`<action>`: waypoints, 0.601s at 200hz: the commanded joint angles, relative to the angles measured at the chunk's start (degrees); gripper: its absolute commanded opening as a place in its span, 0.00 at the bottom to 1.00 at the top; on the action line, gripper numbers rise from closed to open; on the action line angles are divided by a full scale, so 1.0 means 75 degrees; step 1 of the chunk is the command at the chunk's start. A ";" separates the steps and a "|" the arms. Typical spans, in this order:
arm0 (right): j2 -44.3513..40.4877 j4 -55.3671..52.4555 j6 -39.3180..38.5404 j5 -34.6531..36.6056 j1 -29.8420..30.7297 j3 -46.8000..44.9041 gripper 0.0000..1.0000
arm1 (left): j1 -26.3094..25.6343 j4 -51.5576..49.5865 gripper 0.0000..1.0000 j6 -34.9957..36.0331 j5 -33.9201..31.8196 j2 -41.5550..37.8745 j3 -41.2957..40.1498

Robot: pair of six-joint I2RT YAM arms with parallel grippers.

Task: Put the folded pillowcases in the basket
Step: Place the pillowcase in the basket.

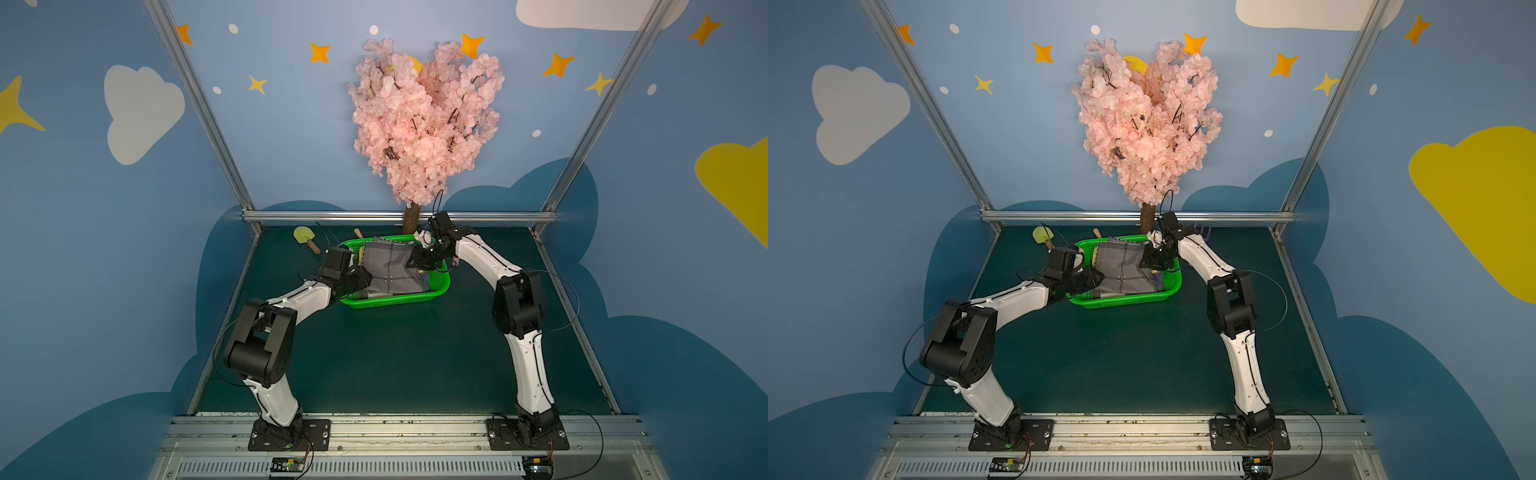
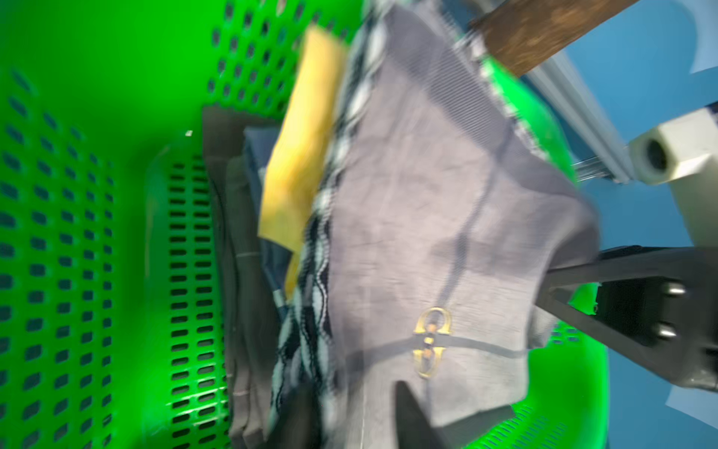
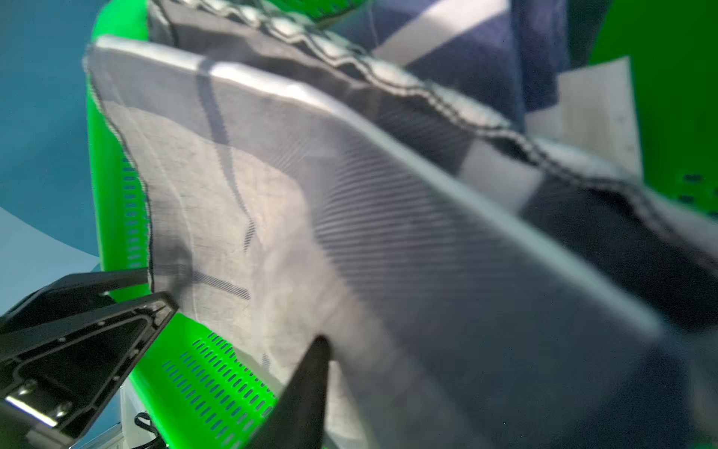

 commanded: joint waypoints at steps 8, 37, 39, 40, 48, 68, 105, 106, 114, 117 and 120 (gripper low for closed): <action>-0.0200 0.0091 0.0059 0.0100 -0.0158 -0.0029 0.88 | 0.0176 0.0139 1.00 0.0104 0.0073 -0.0060 -0.0246; -0.0540 0.0062 -0.0011 0.0355 -0.0279 -0.0093 0.99 | 0.0327 -0.0363 1.00 0.0489 -0.0214 -0.0663 -0.0077; -0.0573 0.0060 -0.0016 0.0379 -0.0282 -0.0103 0.99 | 0.0333 -0.0424 1.00 0.0533 -0.0242 -0.0708 -0.0053; -0.0592 0.0059 -0.0016 0.0391 -0.0288 -0.0098 0.99 | 0.0335 -0.0453 1.00 0.0556 -0.0254 -0.0735 -0.0036; -0.0731 0.0072 -0.0056 0.0498 -0.0316 -0.0127 0.99 | 0.0375 -0.0697 1.00 0.0732 -0.0373 -0.0947 0.0088; -0.1115 0.0070 -0.0173 0.0613 -0.0309 -0.0182 0.99 | 0.0450 -0.1262 1.00 0.1124 -0.0714 -0.1505 0.0389; -0.2188 0.0129 -0.0349 0.0938 -0.0271 -0.0444 0.98 | 0.0579 -0.2113 1.00 0.1687 -0.1204 -0.2506 0.0822; -0.2226 0.0129 -0.0353 0.0957 -0.0277 -0.0457 0.99 | 0.0580 -0.2124 1.00 0.1696 -0.1227 -0.2542 0.0818; -0.2541 0.0142 -0.0406 0.1097 -0.0275 -0.0607 0.99 | 0.0609 -0.2185 1.00 0.1825 -0.1373 -0.2790 0.0826; -0.2651 0.0151 -0.0420 0.1153 -0.0281 -0.0689 0.99 | 0.0616 -0.2209 1.00 0.1875 -0.1439 -0.2895 0.0826; -0.2795 0.0169 -0.0451 0.1214 -0.0285 -0.0790 0.99 | 0.0617 -0.2228 1.00 0.1932 -0.1515 -0.2992 0.0817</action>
